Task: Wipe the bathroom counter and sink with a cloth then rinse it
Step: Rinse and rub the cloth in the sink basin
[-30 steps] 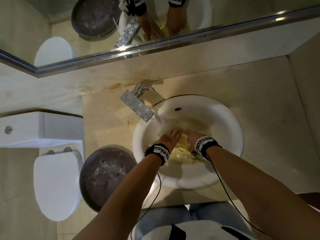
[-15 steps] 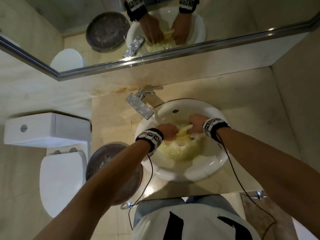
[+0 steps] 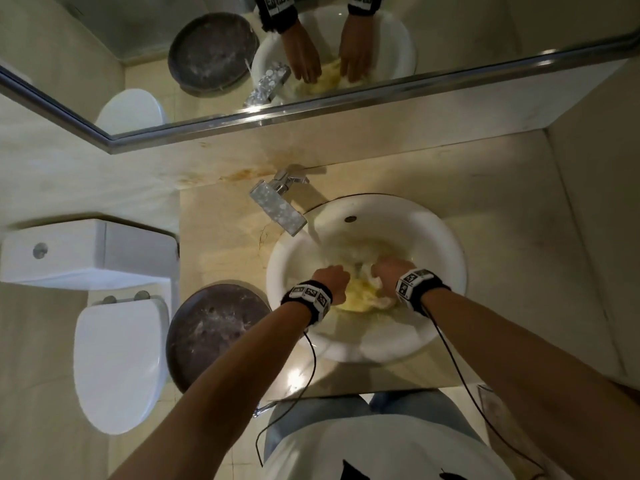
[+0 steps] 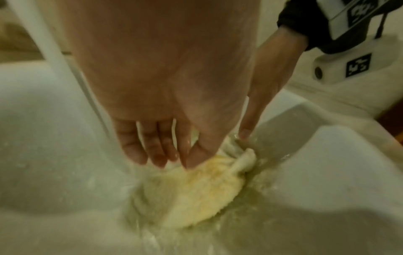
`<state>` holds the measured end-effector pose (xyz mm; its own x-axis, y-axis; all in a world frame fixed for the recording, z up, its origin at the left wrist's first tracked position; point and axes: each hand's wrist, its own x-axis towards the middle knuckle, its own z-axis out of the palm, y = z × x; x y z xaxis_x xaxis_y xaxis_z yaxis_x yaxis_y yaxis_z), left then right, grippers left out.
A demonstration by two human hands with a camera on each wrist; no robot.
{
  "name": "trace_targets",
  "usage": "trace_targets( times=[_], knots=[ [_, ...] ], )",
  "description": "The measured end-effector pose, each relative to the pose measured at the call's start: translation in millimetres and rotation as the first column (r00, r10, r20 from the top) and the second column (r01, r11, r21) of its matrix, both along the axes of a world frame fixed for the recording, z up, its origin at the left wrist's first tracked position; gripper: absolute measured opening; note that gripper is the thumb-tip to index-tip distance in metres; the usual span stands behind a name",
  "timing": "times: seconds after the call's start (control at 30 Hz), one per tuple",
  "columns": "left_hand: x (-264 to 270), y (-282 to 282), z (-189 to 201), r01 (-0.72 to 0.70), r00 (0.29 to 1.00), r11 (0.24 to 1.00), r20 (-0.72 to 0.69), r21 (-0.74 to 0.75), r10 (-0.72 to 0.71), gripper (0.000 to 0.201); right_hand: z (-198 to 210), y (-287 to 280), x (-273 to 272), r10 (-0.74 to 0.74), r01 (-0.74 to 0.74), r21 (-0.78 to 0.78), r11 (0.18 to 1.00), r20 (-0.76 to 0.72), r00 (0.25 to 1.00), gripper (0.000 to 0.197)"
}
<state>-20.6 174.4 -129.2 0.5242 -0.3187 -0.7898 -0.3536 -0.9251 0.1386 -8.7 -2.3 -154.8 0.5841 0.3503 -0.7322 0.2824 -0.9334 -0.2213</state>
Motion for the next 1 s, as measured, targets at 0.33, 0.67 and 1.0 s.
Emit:
trace_targets(
  times=[0.33, 0.67, 1.0],
  knots=[
    [-12.5, -5.6, -60.0, 0.105, 0.991, 0.992, -0.091, 0.064, -0.099, 0.094, -57.4, 22.5, -36.2, 0.102, -0.103, -0.021, 0.994, -0.062, 0.993, 0.093],
    [-17.6, -19.0, -63.5, 0.115, 0.993, 0.983, -0.009, 0.141, -0.115, 0.083, -63.6, 16.3, -35.6, 0.304, -0.309, -0.119, 0.944, -0.059, 0.951, 0.101],
    [-23.9, -19.0, -53.3, 0.215, 0.975, 0.970, 0.028, 0.116, -0.220, 0.081, -48.6, 9.6, -31.7, 0.236, -0.241, -0.100, 0.965, -0.055, 0.970, 0.099]
  ],
)
